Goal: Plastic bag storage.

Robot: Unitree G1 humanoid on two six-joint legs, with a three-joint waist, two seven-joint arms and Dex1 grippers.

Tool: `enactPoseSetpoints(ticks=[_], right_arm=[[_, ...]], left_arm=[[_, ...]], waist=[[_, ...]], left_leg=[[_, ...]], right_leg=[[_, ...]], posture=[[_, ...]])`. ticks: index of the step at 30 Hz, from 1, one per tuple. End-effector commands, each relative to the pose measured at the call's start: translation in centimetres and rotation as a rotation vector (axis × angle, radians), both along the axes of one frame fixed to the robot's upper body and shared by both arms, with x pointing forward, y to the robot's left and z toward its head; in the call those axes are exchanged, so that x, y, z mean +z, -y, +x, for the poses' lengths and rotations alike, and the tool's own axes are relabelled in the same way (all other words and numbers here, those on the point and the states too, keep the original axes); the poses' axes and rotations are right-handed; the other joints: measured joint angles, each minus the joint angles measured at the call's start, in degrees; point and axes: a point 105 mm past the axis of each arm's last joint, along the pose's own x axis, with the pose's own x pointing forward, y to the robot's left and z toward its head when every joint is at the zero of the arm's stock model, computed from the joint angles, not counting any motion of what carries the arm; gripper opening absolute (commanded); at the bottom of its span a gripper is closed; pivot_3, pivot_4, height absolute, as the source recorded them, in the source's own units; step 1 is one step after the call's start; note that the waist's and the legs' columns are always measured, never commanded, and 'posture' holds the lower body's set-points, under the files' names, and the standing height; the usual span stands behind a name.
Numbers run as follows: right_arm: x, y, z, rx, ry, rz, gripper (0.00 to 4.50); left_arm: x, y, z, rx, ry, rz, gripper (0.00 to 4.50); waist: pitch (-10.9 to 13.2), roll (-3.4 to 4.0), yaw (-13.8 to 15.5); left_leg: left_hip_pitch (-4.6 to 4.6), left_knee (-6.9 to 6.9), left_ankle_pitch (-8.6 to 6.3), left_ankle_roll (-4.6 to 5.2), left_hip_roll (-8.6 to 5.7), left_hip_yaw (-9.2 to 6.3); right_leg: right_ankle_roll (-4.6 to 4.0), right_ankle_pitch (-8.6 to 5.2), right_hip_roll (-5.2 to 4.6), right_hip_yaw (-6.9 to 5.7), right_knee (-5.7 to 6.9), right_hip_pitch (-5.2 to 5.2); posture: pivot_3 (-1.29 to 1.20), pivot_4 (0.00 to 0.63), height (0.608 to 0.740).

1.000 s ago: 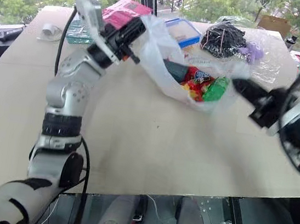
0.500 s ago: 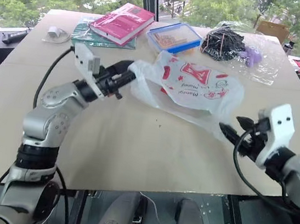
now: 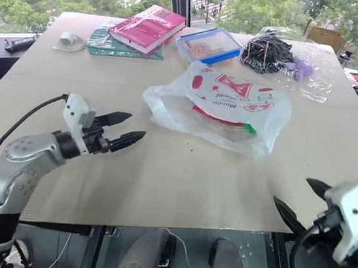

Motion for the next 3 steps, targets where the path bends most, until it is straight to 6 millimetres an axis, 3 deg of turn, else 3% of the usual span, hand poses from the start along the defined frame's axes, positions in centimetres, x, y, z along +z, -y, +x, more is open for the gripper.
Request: enactPoseSetpoints(ticks=[1,3], right_arm=[[0.63,0.96,-0.08,0.012,0.061,-0.047,4.35],[0.45,1.31,-0.14,0.013,0.065,-0.054,4.35]], left_arm=[[1.26,-0.65,-1.24,-0.009,0.03,0.019,3.84],[1.02,-1.01,-1.67,0.001,0.016,0.022,3.84]], waist=[[0.0,0.01,-0.2],[0.0,0.03,-0.2]], left_leg=[[0.02,0.0,0.0,0.0,0.0,0.03],[0.05,0.0,-0.01,-0.02,0.01,0.06]], right_leg=[[0.07,-0.04,-0.02,0.0,0.0,0.0],[0.13,-0.08,-0.08,0.0,0.0,-0.01]], posture=[[0.0,0.15,0.74],[0.0,0.15,0.74]])
